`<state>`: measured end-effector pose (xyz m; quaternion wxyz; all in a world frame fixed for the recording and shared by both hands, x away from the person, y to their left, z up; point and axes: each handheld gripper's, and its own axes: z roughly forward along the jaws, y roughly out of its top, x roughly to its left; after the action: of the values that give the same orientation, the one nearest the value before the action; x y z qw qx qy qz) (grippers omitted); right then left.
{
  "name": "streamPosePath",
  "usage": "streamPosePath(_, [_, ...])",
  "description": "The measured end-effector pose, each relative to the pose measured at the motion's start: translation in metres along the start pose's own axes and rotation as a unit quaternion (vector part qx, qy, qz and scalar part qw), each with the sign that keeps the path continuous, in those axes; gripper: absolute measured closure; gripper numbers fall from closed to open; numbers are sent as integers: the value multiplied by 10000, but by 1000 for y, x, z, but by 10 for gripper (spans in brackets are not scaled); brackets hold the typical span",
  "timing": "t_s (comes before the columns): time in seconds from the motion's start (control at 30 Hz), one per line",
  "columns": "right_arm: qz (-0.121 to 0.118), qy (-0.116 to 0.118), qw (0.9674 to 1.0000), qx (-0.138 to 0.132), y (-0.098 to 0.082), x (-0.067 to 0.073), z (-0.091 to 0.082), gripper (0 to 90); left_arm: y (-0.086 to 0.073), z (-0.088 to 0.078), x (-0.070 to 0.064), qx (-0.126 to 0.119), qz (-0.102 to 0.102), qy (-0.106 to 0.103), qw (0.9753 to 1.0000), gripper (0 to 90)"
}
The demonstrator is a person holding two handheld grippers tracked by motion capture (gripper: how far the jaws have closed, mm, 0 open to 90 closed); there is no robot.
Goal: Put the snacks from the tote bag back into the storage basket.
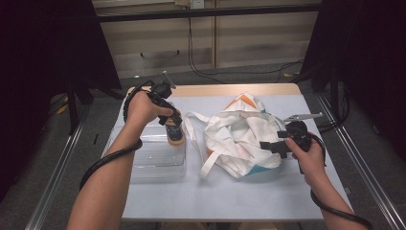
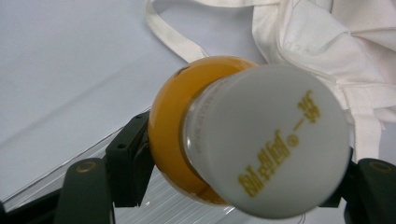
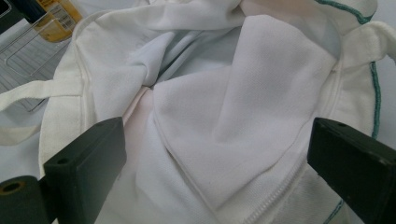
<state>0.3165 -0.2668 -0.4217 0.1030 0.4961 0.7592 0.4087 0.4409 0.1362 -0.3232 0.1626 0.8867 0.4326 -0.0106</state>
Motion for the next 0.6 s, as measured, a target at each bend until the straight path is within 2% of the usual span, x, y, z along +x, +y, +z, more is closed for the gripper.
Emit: streamPosePath(0.6, [-17, 6, 10000, 15, 0, 1, 0, 47, 0, 9, -1, -1, 22, 24, 10000, 299])
